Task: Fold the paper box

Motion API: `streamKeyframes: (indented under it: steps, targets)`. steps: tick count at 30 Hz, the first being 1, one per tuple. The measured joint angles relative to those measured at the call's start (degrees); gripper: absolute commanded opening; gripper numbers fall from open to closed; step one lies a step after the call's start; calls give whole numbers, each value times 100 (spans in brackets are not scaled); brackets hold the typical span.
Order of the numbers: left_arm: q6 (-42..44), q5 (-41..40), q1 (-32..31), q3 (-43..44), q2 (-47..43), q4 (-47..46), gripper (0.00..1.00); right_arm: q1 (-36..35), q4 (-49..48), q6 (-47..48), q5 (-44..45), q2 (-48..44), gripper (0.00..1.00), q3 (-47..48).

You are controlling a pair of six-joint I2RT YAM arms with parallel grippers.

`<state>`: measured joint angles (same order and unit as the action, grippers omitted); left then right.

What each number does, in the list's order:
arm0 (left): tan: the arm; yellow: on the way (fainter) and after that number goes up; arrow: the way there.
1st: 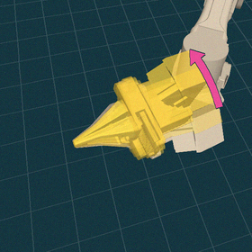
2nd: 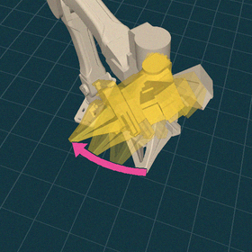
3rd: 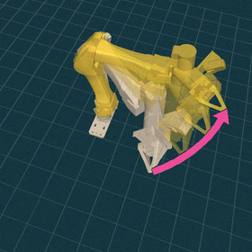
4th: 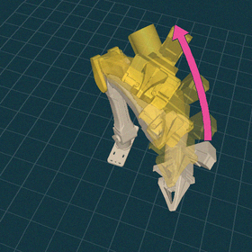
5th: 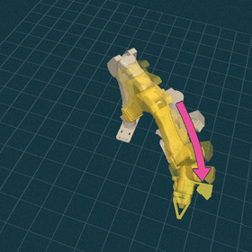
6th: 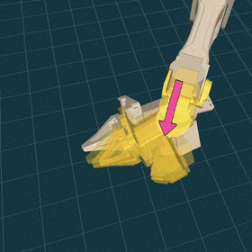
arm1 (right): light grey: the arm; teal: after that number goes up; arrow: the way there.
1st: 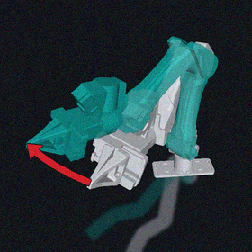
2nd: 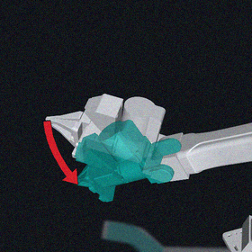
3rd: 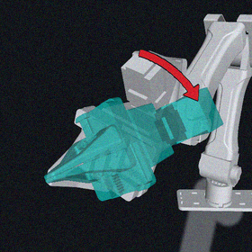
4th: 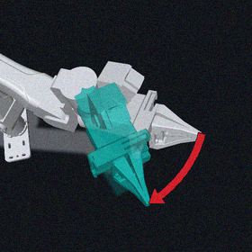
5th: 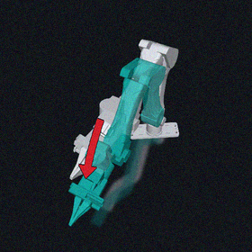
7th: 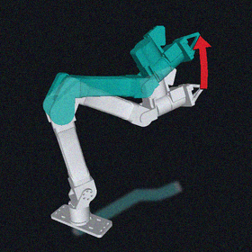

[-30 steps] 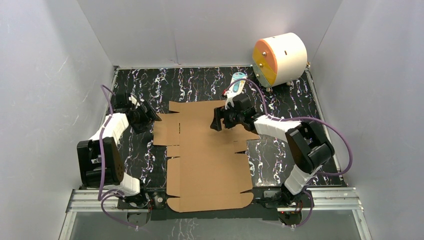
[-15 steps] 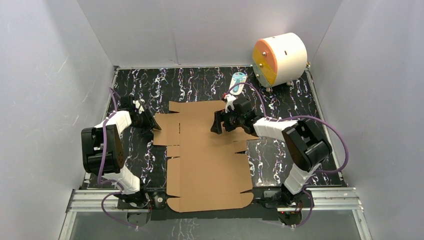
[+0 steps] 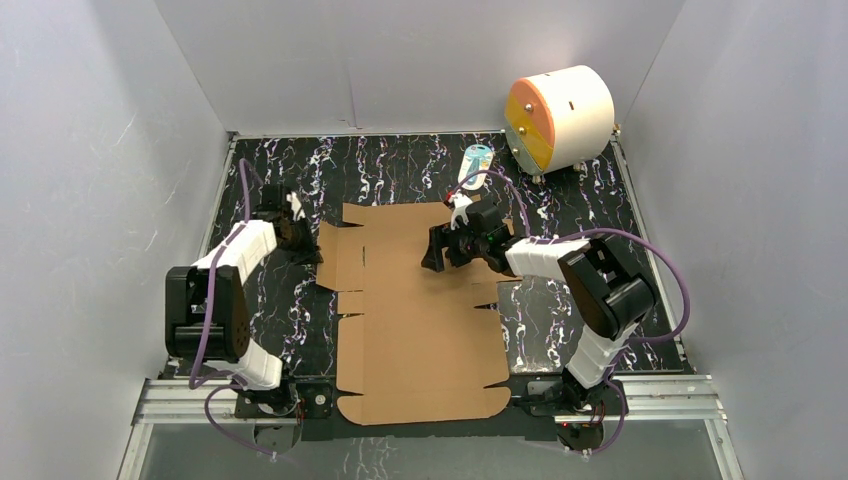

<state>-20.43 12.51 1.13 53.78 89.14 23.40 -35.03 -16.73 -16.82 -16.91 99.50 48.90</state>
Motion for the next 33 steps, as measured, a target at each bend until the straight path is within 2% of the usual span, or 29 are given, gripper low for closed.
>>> streamKeyframes:
  steps: [5,21,33]
  targets:
    - [31,-726,-640,295,-76,295,0,2,-90,-63,0,33,89,-52]
    - [-157,-2321,-2131,1178,155,1106,0,2,-581,-295,26,120,89,-203]
    - [-264,-3204,-2765,1611,872,1554,0,2,-804,-422,33,138,88,-286]
